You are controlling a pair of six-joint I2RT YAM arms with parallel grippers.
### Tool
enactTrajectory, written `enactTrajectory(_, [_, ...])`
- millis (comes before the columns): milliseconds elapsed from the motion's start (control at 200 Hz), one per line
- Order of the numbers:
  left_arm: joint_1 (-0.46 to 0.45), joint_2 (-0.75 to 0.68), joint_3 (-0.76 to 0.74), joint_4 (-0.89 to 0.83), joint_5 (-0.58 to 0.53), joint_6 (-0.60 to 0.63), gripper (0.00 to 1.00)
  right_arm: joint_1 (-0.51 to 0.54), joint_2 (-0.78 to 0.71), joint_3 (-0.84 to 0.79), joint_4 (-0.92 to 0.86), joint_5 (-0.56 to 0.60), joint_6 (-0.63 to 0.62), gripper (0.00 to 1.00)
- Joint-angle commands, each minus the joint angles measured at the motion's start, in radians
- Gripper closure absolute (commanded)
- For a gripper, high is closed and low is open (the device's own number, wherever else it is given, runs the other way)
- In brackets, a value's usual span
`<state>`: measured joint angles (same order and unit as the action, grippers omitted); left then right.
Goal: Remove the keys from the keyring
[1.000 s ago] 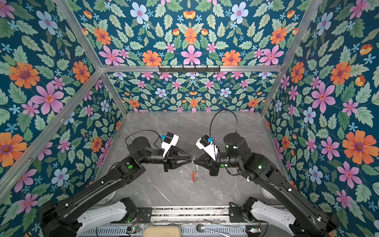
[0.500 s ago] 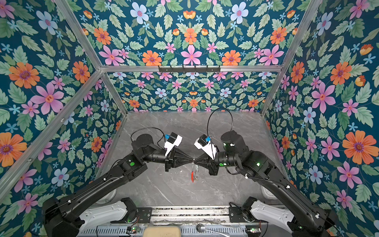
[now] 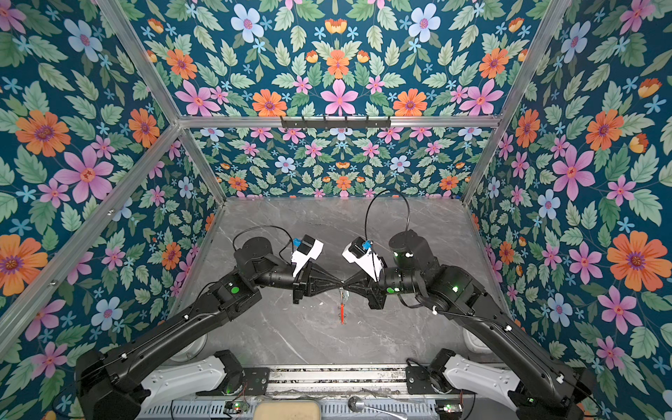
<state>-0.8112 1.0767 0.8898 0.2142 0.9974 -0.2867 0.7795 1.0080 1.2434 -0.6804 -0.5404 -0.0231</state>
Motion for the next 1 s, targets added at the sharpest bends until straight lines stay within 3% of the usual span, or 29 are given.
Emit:
enactTrajectory(0, [-0.002,-0.019,-0.026,0.132,0.02,-0.018,1.0,0.001,-0.027,-0.03,0.147,0.024,0.036,0.93])
enactTrajectory(65, [-0.002,-0.033,-0.046,0.175,-0.007,-0.024,1.0,0.0,-0.069,-0.078,0.222,0.012,0.047,0.69])
enactTrajectory(115, [-0.003,-0.042,-0.059,0.202,-0.026,-0.025,1.0,0.0,-0.107,-0.12,0.29,0.01,0.061,0.58])
enactTrajectory(270, [-0.003,-0.061,-0.093,0.275,-0.046,-0.031,1.0,0.001,-0.241,-0.279,0.543,0.036,0.115,0.45])
enactTrajectory(410, [-0.003,-0.073,-0.116,0.33,-0.054,-0.046,1.0,0.0,-0.317,-0.394,0.682,0.054,0.157,0.43])
enactTrajectory(565, [-0.002,-0.079,-0.146,0.434,-0.037,-0.094,1.0,0.0,-0.32,-0.46,0.756,0.001,0.184,0.43])
enactTrajectory(845, [-0.003,-0.055,-0.139,0.474,0.02,-0.153,1.0,0.0,-0.298,-0.42,0.681,-0.072,0.117,0.44])
enactTrajectory(995, [-0.003,-0.045,-0.136,0.49,0.032,-0.175,1.0,0.0,-0.277,-0.392,0.625,-0.102,0.08,0.57])
